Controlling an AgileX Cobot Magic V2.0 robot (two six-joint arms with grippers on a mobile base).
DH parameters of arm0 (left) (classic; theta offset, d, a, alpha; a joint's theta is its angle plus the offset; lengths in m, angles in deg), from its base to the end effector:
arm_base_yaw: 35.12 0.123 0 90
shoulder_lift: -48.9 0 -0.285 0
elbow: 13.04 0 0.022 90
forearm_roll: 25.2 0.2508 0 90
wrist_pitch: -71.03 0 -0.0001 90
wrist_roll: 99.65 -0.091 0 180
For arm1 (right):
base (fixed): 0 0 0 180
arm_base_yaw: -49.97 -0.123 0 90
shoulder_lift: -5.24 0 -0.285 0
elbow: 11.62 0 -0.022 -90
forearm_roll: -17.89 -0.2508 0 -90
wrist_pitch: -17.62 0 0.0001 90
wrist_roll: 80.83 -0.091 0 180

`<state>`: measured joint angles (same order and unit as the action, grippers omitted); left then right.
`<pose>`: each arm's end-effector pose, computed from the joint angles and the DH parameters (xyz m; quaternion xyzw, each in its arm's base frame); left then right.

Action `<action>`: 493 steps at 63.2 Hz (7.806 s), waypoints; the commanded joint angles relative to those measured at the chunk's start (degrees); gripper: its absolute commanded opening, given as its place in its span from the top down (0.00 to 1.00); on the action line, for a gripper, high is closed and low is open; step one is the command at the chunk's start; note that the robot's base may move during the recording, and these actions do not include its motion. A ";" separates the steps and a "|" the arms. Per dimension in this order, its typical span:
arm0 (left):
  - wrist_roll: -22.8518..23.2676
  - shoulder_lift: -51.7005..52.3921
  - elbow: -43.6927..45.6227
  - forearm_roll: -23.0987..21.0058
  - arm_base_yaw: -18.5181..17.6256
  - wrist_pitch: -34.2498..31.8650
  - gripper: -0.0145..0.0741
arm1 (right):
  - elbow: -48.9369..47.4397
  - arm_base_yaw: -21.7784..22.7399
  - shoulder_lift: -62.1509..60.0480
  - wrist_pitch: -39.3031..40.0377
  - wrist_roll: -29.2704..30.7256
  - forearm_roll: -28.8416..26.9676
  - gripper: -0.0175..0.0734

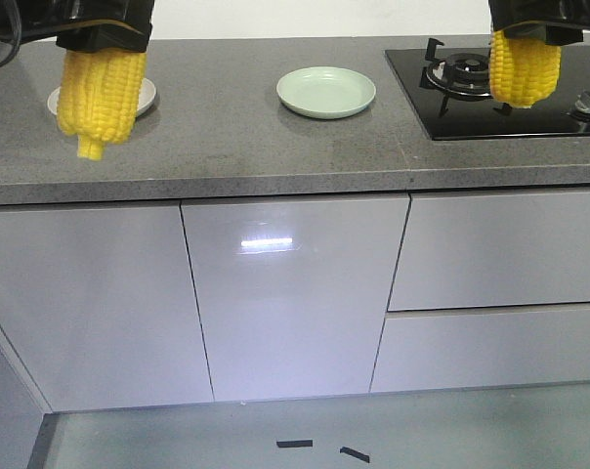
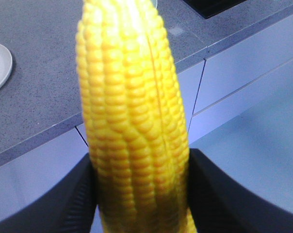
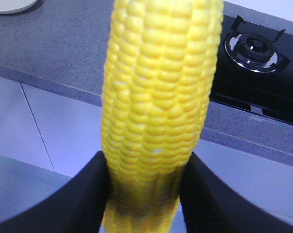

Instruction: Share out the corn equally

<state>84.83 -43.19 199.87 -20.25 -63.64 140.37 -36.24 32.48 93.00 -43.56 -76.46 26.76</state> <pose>0.2543 -0.1298 0.4987 0.1837 0.8810 -0.0820 0.4282 0.2682 0.0716 0.4902 -0.1685 0.8654 -0.0236 0.4714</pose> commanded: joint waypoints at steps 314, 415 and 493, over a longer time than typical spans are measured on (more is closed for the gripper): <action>0.50 1.78 1.63 0.04 -0.23 -3.56 0.85 | -1.58 0.37 -1.79 4.05 -0.05 0.83 0.81; 0.50 1.78 1.63 0.04 -0.23 -3.56 0.85 | -1.58 0.37 -1.79 4.05 -0.05 0.83 0.81; 0.50 1.78 1.63 0.04 -0.23 -3.56 0.85 | -1.58 0.37 -1.79 4.05 -0.05 0.83 0.81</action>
<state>84.83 -43.19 199.87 -20.30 -63.64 140.37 -36.24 32.48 93.00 -43.62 -76.51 26.76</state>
